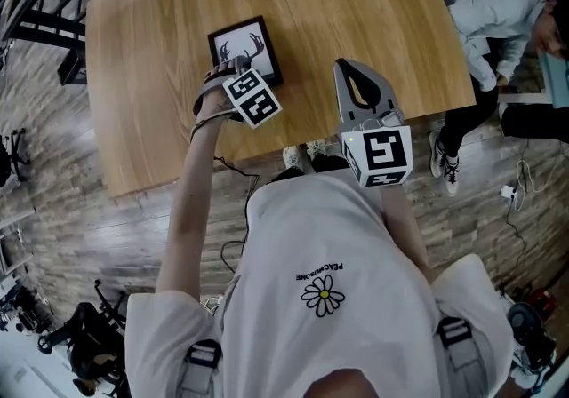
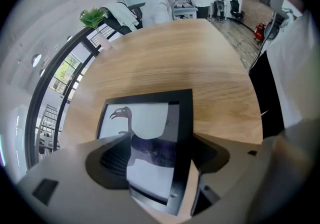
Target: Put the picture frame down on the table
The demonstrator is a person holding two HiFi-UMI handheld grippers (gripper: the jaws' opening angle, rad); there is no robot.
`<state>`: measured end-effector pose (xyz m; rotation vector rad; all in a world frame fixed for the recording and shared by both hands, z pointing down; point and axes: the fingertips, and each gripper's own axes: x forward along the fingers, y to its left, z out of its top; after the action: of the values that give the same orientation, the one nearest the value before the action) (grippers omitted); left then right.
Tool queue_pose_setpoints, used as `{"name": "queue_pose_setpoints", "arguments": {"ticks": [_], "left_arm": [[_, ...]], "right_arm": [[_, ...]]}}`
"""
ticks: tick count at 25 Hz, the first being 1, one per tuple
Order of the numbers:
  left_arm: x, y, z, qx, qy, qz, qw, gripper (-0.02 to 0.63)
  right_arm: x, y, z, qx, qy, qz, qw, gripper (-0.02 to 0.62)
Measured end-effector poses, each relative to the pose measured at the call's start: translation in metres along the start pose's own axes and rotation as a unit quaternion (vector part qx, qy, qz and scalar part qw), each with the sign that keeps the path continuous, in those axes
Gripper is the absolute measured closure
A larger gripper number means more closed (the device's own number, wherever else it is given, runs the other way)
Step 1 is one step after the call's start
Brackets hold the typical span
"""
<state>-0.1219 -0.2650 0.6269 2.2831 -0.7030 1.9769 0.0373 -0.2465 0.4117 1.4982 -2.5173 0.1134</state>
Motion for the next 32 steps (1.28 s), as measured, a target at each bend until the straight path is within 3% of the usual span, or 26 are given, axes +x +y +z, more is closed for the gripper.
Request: {"name": "queue_pose_setpoints", "arguments": {"ticks": [5,11,17,19,23,27,32], "left_arm": [[0.002,0.002,0.001,0.001,0.003,-0.015,0.9999,0.252],[-0.001,0.001,0.002,-0.010,-0.024,-0.046,0.9986,0.236],[-0.003,0.006,0.005,0.012,-0.025,-0.028,0.9992,0.236],[-0.006,0.011,0.008,0.019,-0.030,-0.006,0.9994,0.236],[-0.034,0.041,0.030,-0.020,-0.084,0.037,0.9955,0.239],[-0.096,0.085,0.062,-0.075,-0.171,0.089,0.9784,0.241],[-0.181,0.123,0.088,-0.122,-0.275,0.175,0.9374,0.255]], "right_arm": [[-0.001,0.000,0.000,0.000,0.002,0.002,1.000,0.591],[0.000,0.004,0.002,0.000,0.001,0.005,1.000,0.591],[0.002,0.008,0.001,-0.003,0.004,0.010,1.000,0.591],[0.004,0.009,0.001,-0.007,0.005,0.013,1.000,0.591],[0.016,0.007,0.016,-0.029,-0.014,0.021,0.999,0.591],[0.030,0.006,0.046,-0.048,-0.050,0.030,0.997,0.591],[0.043,0.010,0.089,-0.073,-0.102,0.040,0.991,0.591]]}}
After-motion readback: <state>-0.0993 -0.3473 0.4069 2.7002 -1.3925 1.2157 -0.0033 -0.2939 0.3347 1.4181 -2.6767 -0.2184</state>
